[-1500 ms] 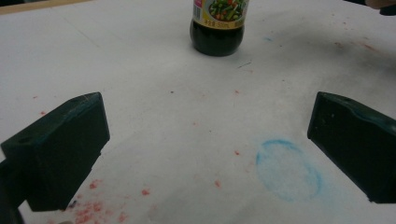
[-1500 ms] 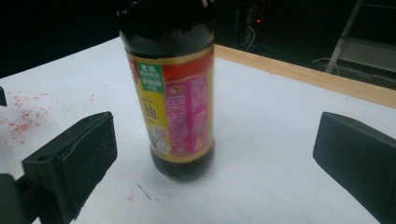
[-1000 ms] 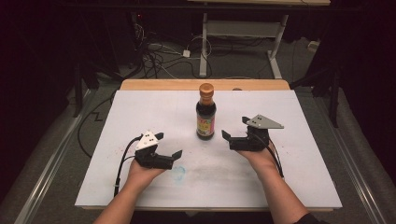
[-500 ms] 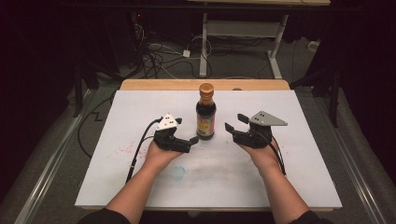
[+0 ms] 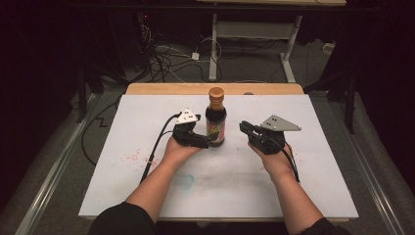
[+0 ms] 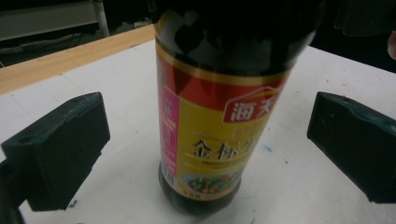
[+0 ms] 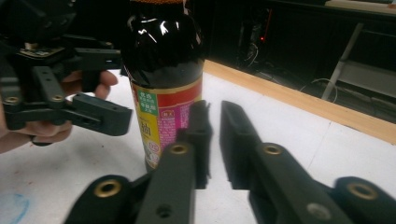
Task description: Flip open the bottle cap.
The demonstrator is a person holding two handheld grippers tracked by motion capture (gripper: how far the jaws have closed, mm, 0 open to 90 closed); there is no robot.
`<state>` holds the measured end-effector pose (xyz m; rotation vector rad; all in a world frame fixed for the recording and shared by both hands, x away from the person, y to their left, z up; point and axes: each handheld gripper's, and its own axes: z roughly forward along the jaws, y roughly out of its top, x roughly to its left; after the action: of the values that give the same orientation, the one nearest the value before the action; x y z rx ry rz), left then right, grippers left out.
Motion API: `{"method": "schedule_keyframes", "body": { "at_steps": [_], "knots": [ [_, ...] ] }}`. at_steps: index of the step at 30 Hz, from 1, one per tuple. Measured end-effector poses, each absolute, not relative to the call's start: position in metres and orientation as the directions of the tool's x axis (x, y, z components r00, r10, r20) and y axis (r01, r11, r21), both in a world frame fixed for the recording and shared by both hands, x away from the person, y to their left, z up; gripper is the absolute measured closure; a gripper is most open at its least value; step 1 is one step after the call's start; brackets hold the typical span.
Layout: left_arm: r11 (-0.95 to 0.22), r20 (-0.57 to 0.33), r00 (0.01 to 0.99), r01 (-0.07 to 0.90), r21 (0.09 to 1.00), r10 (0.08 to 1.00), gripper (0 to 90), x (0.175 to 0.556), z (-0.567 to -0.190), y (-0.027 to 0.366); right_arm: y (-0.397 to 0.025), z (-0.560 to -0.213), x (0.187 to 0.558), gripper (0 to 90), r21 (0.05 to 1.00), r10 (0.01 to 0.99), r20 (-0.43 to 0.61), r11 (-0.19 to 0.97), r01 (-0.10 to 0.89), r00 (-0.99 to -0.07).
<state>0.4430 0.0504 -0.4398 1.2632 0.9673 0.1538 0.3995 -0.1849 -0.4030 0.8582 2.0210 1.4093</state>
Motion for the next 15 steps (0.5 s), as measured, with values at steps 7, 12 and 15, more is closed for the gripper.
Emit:
{"method": "schedule_keyframes", "body": {
  "at_steps": [7, 12, 15],
  "knots": [
    [0.352, -0.544, 0.618, 0.415, 0.839, 0.568, 4.1, 0.451, -0.440, 0.040, -0.184, -0.397, 0.403, 90.0, 0.946, 0.748, -0.055, 0.251, 0.204, -0.662],
    [0.334, -0.529, 0.623, 0.412, 0.848, 0.575, 12.1, 0.453, -0.442, 0.037, -0.180, -0.392, 0.404, 90.0, 0.948, 0.737, -0.057, 0.252, 0.195, -0.673],
    [0.324, -0.522, 0.628, 0.411, 0.852, 0.577, 15.0, 0.453, -0.442, 0.035, -0.178, -0.388, 0.405, 90.0, 0.949, 0.734, -0.056, 0.249, 0.191, -0.677]
  ]
}}
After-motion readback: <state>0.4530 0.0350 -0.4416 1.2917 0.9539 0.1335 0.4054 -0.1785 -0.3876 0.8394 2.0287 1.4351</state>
